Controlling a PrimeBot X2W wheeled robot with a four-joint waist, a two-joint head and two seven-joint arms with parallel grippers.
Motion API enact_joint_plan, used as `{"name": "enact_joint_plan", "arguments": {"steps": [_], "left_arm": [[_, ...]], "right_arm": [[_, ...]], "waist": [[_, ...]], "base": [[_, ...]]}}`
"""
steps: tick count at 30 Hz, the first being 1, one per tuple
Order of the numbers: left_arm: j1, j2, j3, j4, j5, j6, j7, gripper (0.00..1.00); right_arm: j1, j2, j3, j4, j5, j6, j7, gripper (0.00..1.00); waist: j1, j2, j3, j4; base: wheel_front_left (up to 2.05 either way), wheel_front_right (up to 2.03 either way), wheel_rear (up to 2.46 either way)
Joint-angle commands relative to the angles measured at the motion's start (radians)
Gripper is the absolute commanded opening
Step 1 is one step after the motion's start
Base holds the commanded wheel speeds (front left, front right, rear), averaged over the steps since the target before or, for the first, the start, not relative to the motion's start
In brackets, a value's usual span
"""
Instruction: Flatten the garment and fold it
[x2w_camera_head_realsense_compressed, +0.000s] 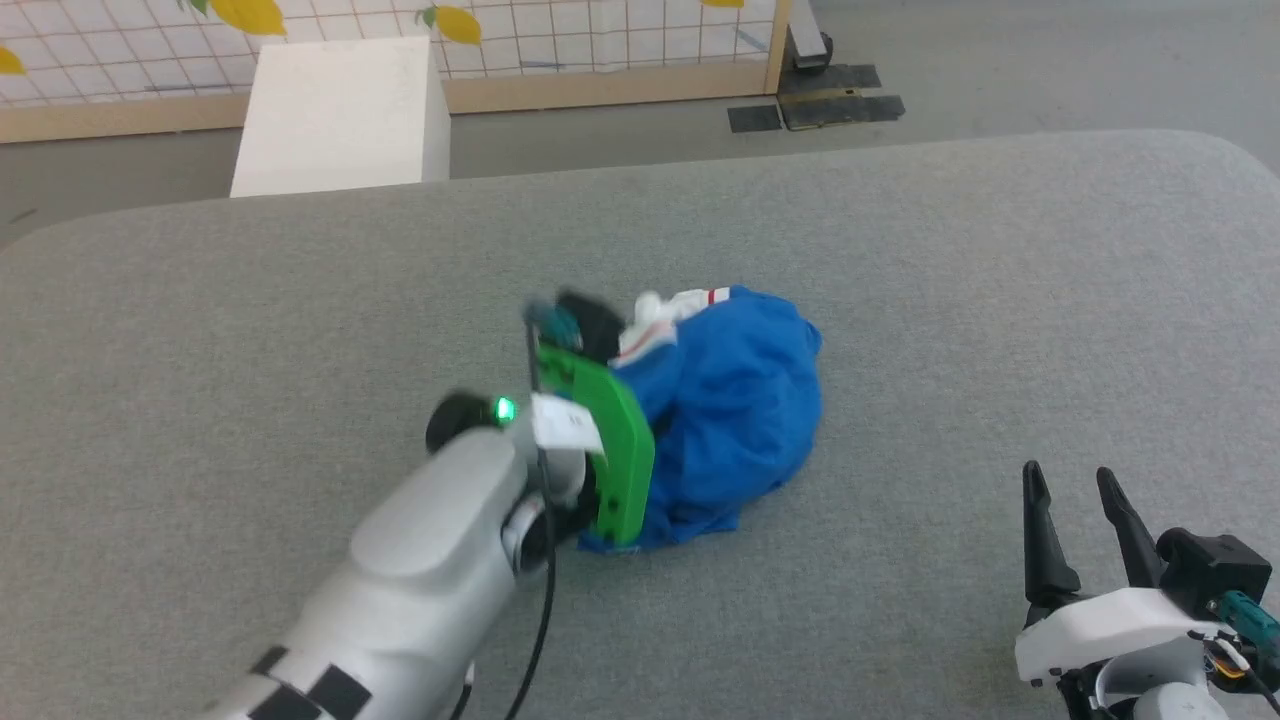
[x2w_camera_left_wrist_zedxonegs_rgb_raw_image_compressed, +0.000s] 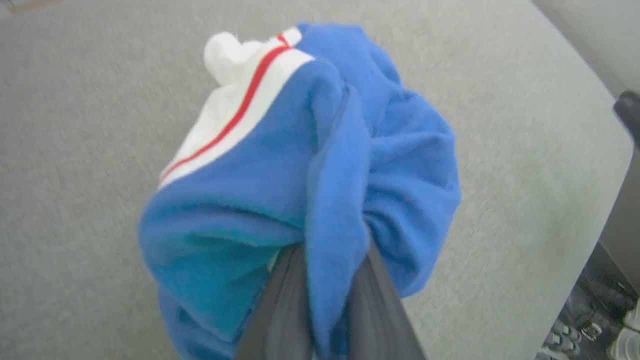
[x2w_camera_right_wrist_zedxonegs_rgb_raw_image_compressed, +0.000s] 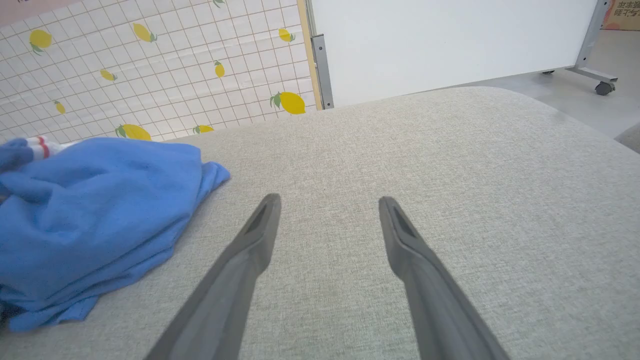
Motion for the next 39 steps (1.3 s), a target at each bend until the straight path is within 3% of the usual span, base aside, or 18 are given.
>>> {"name": "enact_joint_plan", "arguments": {"steps": [1, 7, 10, 11, 12, 21, 30, 35, 39], "left_arm": [[0.024, -0.006, -0.019, 0.029, 0.002, -0.007, 0.022, 0.0], [0.052, -0.031, -0.085, 0.131, -0.054, -0.007, 0.152, 0.0], [0.03, -0.037, -0.075, 0.134, -0.088, -0.007, 0.163, 0.02], [0.023, -0.038, -0.066, 0.133, -0.099, -0.007, 0.159, 0.7], [0.01, -0.038, -0.055, 0.128, -0.107, -0.007, 0.148, 1.0], [-0.067, 0.003, 0.117, 0.053, -0.216, -0.004, 0.016, 1.0], [-0.029, 0.125, 0.282, -0.073, -0.197, 0.044, -0.305, 1.0], [0.05, 0.226, 0.357, -0.156, -0.108, 0.12, -0.531, 1.0], [0.15, 0.294, 0.395, -0.239, -0.011, 0.2, -0.589, 1.0]], "right_arm": [[-0.014, -0.001, 0.002, 0.001, 0.0, -0.001, -0.006, 1.0], [-0.01, -0.001, -0.004, 0.001, -0.001, -0.001, -0.006, 1.0], [-0.006, -0.001, -0.008, 0.004, -0.002, -0.001, -0.006, 1.0], [-0.005, -0.001, -0.008, 0.006, -0.002, -0.001, -0.006, 1.0], [-0.003, -0.001, -0.008, 0.008, -0.002, -0.001, -0.006, 1.0], [0.018, -0.001, -0.002, 0.019, 0.005, -0.001, -0.006, 1.0], [0.034, -0.001, -0.007, 0.011, 0.013, -0.001, -0.006, 1.0], [0.031, -0.001, -0.004, 0.01, 0.02, -0.001, -0.006, 1.0], [0.031, -0.001, -0.004, 0.006, 0.022, -0.001, -0.006, 1.0]], "waist": [[0.0, 0.0, 0.005, -0.007], [0.0, 0.0, 0.009, -0.006], [0.0, 0.0, 0.003, 0.0], [0.0, 0.0, -0.001, 0.003], [0.0, 0.0, -0.006, 0.007], [0.0, 0.0, -0.06, 0.047], [0.0, 0.0, -0.083, 0.097], [0.0, 0.0, -0.081, 0.113], [0.0, 0.0, -0.078, 0.121]], "base": [[0.0, 0.0, 0.0], [0.0, 0.0, 0.0], [0.0, 0.0, 0.0], [0.0, 0.0, 0.0], [0.0, 0.0, 0.0], [0.0, 0.0, 0.0], [0.0, 0.0, 0.0], [0.0, 0.0, 0.0], [0.0, 0.0, 0.0]]}}
